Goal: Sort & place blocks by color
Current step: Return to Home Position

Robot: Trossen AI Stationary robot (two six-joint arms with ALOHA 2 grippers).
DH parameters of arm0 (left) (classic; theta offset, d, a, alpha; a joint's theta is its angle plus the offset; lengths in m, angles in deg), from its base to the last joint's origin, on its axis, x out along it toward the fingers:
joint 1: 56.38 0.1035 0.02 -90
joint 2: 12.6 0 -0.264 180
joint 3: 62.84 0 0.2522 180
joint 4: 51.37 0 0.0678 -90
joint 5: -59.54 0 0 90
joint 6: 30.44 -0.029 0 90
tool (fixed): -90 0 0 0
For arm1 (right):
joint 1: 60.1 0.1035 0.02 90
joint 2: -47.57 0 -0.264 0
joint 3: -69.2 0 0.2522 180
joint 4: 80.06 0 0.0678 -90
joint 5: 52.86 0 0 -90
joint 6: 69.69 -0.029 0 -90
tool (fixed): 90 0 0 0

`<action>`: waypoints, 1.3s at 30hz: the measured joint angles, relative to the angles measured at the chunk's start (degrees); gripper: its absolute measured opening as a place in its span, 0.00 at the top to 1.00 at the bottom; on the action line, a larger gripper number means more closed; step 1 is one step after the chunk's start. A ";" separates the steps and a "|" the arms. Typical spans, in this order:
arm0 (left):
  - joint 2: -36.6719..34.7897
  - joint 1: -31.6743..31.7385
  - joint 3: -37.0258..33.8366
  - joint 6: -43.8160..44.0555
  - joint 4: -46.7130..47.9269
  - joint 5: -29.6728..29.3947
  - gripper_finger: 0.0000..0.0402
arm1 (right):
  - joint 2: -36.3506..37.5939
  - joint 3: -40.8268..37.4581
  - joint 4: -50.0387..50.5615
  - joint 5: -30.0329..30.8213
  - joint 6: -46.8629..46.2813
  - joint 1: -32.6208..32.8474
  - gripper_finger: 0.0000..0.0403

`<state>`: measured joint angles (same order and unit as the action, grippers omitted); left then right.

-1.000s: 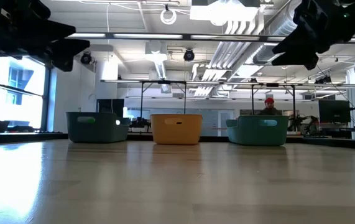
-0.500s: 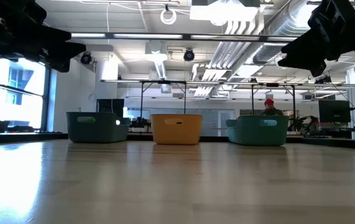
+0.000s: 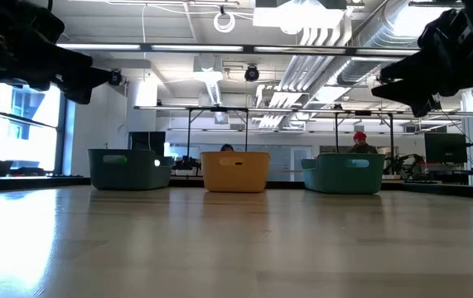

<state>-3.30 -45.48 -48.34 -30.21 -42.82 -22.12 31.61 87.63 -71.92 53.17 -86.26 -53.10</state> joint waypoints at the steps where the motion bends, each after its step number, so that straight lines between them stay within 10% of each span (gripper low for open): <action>1: 0.00 0.00 0.00 0.01 0.06 0.00 0.47 | 0.00 -0.48 -0.50 0.01 0.06 0.20 0.48; 39: 0.02 0.00 0.00 2.58 -0.16 -0.17 0.47 | -0.15 -4.13 -2.74 0.09 0.10 4.75 0.48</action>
<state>-3.28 -45.48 -48.34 -27.63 -42.98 -22.30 31.45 83.50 -74.66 53.26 -86.16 -48.35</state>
